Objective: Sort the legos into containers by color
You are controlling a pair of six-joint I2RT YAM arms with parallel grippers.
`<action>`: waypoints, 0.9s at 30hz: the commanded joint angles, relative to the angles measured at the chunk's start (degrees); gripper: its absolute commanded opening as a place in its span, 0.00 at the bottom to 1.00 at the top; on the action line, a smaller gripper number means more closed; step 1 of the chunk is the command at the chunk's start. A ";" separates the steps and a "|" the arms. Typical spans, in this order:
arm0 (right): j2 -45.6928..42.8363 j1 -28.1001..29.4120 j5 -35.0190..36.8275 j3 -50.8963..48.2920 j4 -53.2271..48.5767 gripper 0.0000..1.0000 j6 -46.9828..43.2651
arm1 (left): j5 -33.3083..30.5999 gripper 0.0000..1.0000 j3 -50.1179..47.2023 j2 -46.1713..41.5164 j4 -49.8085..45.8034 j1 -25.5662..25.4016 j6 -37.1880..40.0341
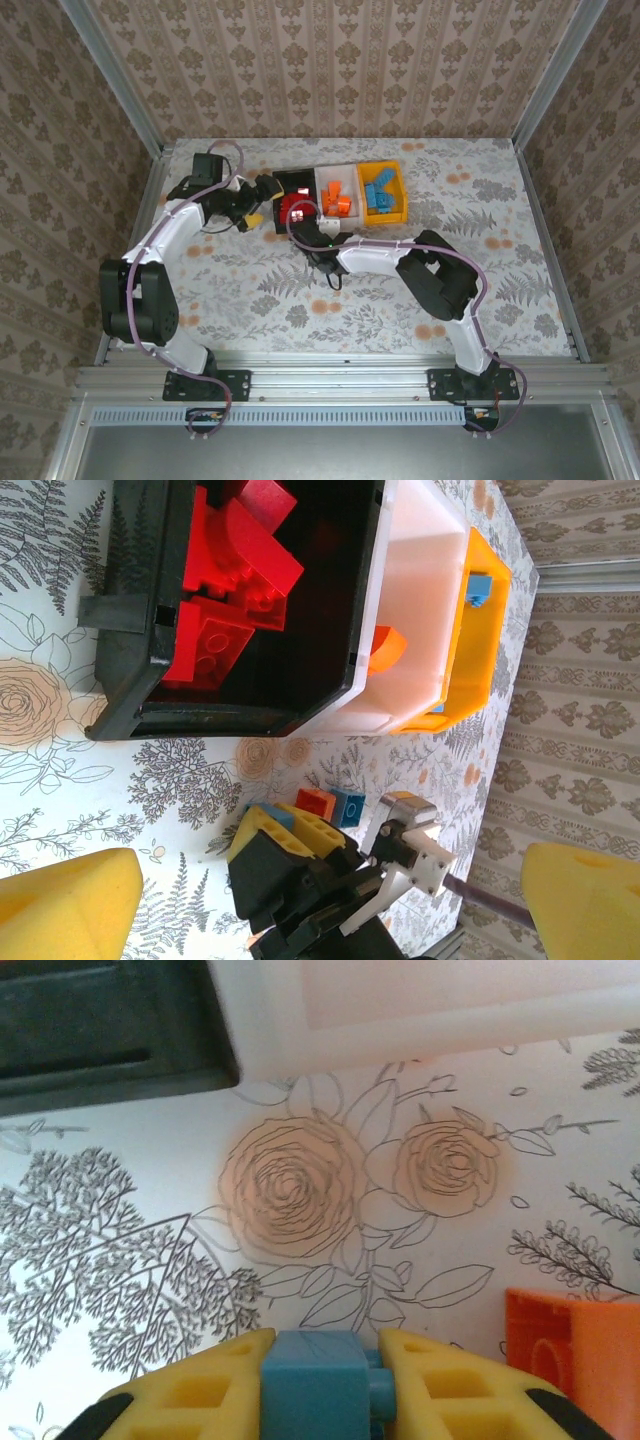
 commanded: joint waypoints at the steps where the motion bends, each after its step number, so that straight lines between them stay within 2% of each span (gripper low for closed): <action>1: -3.68 1.14 1.30 -2.17 1.71 0.23 -1.81 | 1.05 0.99 -0.50 -1.75 0.89 0.39 -0.79; 6: -11.70 1.97 1.10 -5.20 2.76 0.22 -4.45 | 1.34 0.99 -0.58 -2.84 1.28 0.40 -1.40; 8: -15.36 1.15 3.33 -5.90 2.64 0.22 -7.35 | 0.70 0.99 -0.84 -3.91 1.77 0.33 -2.09; 10: -19.09 -2.53 4.60 -6.14 3.35 0.22 -10.32 | -1.98 0.99 -1.33 -5.54 1.98 -0.27 -3.43; 12: -21.21 -7.93 2.41 -6.57 6.49 0.24 -13.88 | -6.30 0.99 -1.83 -7.11 2.88 -2.23 -4.98; 16: -16.00 -18.45 -3.72 2.42 0.48 0.26 -17.37 | -9.33 0.99 -0.16 -5.58 3.45 -9.24 -6.31; 19: -10.67 -23.14 -6.62 7.88 -1.64 0.27 -20.03 | -7.84 0.98 -0.81 -3.37 5.96 -14.86 -5.94; 22: -5.04 -26.04 -8.44 13.40 -4.91 0.27 -21.25 | -12.67 0.98 -2.25 -3.72 5.96 -21.02 -2.30; 24: -2.16 -26.69 -7.60 15.56 -5.90 0.28 -21.28 | -13.96 0.98 1.22 -2.29 1.51 -21.67 -0.09; 27: 1.62 -26.85 -5.31 17.98 -6.58 0.29 -21.14 | -12.07 0.99 8.51 1.54 -3.12 -20.50 0.53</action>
